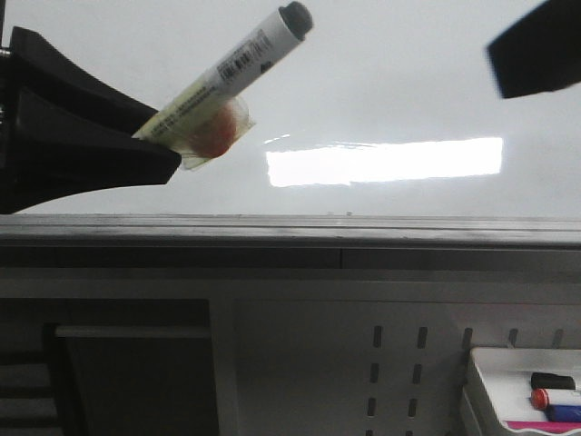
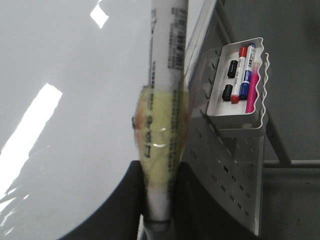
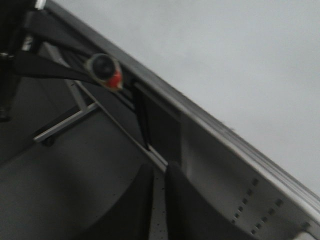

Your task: Write number 4 on whiteboard

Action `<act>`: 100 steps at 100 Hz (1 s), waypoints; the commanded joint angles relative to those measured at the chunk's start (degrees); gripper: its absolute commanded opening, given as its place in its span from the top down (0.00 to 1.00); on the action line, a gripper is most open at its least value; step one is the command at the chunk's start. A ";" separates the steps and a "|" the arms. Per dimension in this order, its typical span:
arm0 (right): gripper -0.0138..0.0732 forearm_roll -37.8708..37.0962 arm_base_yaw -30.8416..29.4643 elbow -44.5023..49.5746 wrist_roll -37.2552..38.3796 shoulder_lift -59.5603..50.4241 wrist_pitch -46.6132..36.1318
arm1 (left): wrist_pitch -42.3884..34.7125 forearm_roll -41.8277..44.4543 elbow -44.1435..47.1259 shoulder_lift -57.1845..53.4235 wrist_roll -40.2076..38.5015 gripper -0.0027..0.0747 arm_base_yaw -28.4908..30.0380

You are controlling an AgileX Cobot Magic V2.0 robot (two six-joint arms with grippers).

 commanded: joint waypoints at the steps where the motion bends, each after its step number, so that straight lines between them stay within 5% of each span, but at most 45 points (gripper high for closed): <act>1: 0.53 -0.59 4.48 -4.34 -0.86 3.03 -5.54 | -5.16 -0.74 -1.24 -1.19 -0.53 0.99 -0.12; 13: 0.31 -1.75 6.47 -6.50 -0.86 6.76 -8.07 | -7.64 1.74 -1.24 -1.19 -0.53 0.99 -0.12; 58: 0.39 -1.75 8.56 -13.86 -0.86 17.67 -8.60 | -7.90 2.09 -1.24 -1.19 -0.53 0.99 -0.12; 73: 0.56 -1.75 8.56 -13.95 -0.86 18.73 -8.89 | -7.90 2.09 -1.24 -1.19 -0.53 0.99 -0.12; 87: 0.91 -1.75 8.19 -13.95 -0.86 18.73 -8.26 | -7.90 2.09 -1.24 -1.19 -0.53 0.99 -0.12; 100: 0.92 -2.73 8.07 -13.95 -0.67 18.73 -8.12 | -7.51 1.79 -1.24 -1.19 -0.53 0.99 -0.12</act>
